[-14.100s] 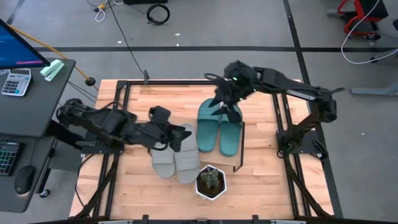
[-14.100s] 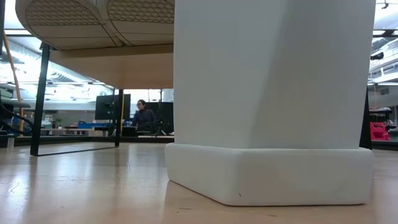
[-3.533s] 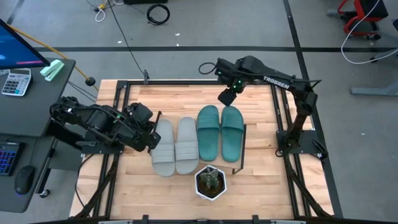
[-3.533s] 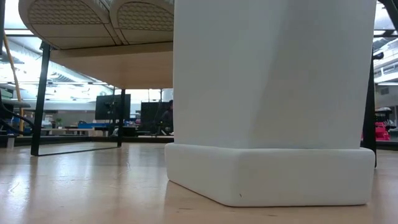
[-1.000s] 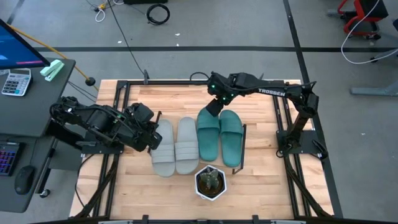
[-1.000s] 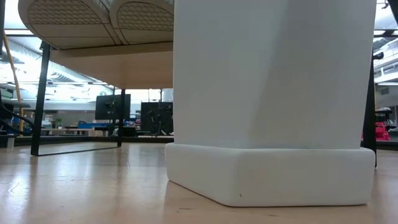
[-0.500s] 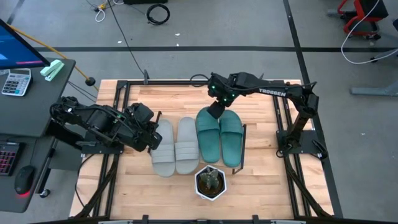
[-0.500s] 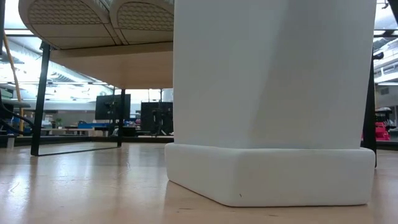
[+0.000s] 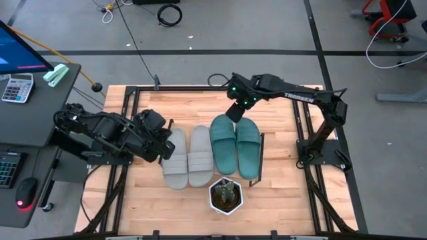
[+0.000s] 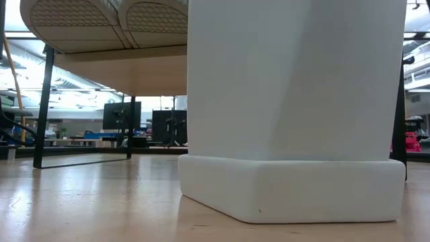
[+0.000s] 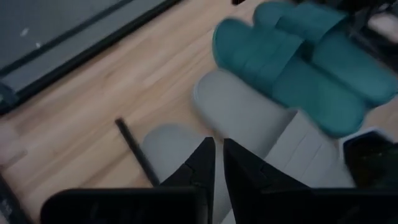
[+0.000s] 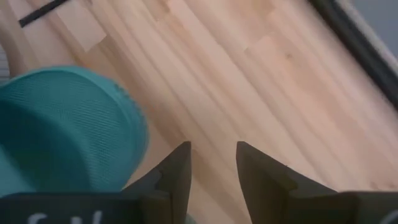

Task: Pick and place slides into the shelf
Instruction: Return to Home Position

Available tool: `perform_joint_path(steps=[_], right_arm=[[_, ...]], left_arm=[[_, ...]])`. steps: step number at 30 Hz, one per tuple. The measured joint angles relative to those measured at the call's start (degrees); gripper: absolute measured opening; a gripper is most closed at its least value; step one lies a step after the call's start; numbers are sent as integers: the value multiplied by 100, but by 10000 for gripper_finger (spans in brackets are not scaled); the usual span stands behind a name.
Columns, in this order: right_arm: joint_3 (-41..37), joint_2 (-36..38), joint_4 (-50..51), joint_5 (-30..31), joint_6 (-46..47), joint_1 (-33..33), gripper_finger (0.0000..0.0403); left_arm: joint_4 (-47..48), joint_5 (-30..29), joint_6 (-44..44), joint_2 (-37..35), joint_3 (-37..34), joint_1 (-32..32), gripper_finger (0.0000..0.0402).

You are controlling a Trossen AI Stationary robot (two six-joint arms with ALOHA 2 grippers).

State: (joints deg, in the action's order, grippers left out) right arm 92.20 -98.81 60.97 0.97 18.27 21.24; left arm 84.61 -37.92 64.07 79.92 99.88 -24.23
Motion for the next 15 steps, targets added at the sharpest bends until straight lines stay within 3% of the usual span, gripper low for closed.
perform_joint_path(steps=[3,8,15], right_arm=[[0,237,-18,107,-40,45,135],[0,843,86,112,-35,28,122],[0,1748,743,90,-29,-405,42]], left_arm=[[-564,-145,-509,0,0,0,31],[-1938,-91,-2068,0,0,0,17],[-3655,545,-4009,140,2,195,4]])
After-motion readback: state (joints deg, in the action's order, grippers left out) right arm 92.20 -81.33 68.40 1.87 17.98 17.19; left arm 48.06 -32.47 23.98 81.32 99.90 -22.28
